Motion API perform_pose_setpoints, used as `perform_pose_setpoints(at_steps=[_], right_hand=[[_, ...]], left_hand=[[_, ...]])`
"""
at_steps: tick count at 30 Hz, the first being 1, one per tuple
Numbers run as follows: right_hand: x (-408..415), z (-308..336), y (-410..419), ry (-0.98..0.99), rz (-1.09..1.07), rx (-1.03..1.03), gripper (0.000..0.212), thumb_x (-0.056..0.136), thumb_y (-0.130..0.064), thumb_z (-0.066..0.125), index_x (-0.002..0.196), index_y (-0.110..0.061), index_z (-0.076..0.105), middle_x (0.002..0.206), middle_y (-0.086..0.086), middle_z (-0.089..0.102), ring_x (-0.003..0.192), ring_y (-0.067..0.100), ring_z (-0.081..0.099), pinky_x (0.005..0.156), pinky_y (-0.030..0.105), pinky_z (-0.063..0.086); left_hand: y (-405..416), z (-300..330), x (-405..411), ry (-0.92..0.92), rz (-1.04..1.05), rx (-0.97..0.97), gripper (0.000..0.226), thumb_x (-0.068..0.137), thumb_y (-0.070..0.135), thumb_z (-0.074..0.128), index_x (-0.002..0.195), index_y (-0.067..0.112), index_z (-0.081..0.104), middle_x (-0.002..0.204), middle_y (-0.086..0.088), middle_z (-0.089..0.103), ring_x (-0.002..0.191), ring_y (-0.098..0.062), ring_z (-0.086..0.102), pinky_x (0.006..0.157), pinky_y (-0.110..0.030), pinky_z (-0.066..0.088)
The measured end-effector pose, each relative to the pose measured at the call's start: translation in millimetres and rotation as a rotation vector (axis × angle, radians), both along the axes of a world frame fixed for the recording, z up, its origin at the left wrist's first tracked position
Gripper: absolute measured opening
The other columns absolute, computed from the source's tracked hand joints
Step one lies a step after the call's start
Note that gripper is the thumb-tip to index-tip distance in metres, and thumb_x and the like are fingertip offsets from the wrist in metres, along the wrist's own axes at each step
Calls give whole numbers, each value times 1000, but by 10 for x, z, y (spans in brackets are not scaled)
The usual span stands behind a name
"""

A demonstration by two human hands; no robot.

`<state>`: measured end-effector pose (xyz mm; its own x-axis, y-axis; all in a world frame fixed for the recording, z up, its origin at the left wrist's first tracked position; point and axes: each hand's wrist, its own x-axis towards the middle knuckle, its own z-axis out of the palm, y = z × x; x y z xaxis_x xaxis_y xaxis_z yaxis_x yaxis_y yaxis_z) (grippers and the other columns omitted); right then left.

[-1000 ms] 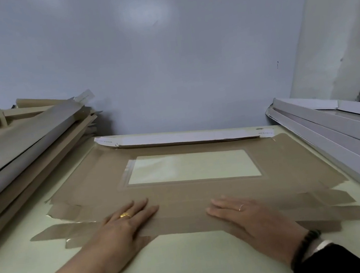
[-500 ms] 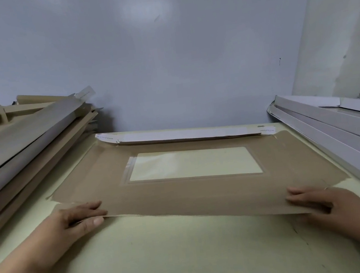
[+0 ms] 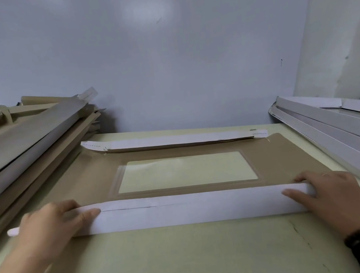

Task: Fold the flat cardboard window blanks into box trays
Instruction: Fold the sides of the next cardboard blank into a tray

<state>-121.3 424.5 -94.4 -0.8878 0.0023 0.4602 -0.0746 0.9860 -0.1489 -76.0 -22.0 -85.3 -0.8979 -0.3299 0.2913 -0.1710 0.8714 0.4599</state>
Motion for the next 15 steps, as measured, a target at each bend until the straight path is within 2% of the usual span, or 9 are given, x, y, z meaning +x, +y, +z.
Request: perform_pose_setpoints(at_steps=[2,5,7,9,11,13,15], right_hand=[[-33,-43,13,-10,-8,24,25,68,-39,78,79,-19,67,63,2,64,73,28,60,80,38,30],[-61,-83,21,-79,-22,63,29,70,-41,75,92,-23,69,83,1,67,89,26,59,87,35,28],[-69,-79,13,-117,-9,56,35,77,-42,68,108,-27,64,103,-2,64,103,22,54,93,32,24],[-68,-72,-23,-159,52,79,41,85,-37,60,125,-29,53,124,-5,56,117,18,46,100,29,20],[-38,-60,-159,-168,192,85,45,88,-21,57,132,-25,48,136,-4,49,123,20,44,104,30,22],[12,-42,-410,-145,354,90,47,82,-2,60,126,-18,56,132,0,54,117,23,53,101,35,37],[67,-30,-699,-94,539,120,47,77,2,58,120,-15,61,126,4,59,111,24,59,93,38,47]], left_hand=[[31,-2,-22,-73,70,-93,29,76,52,65,65,25,59,65,4,62,72,-24,56,65,-33,30],[35,-11,-47,-142,128,-117,27,75,55,65,78,28,60,76,2,61,81,-22,55,76,-31,34],[70,-7,-53,-203,156,-247,32,78,56,61,100,34,60,89,4,58,97,-20,53,87,-31,30],[155,-20,-63,-231,135,-401,37,84,51,56,120,43,50,110,8,54,116,-15,45,99,-32,20],[322,-49,-75,-169,-24,-397,49,87,28,54,131,44,42,131,12,47,125,-12,39,105,-30,17],[566,-101,-100,-94,-304,-276,63,81,5,50,132,42,43,142,13,38,131,-9,34,107,-23,21],[859,-161,-107,-59,-524,-197,67,82,-1,44,134,41,41,146,16,30,136,-3,25,111,-22,20]])
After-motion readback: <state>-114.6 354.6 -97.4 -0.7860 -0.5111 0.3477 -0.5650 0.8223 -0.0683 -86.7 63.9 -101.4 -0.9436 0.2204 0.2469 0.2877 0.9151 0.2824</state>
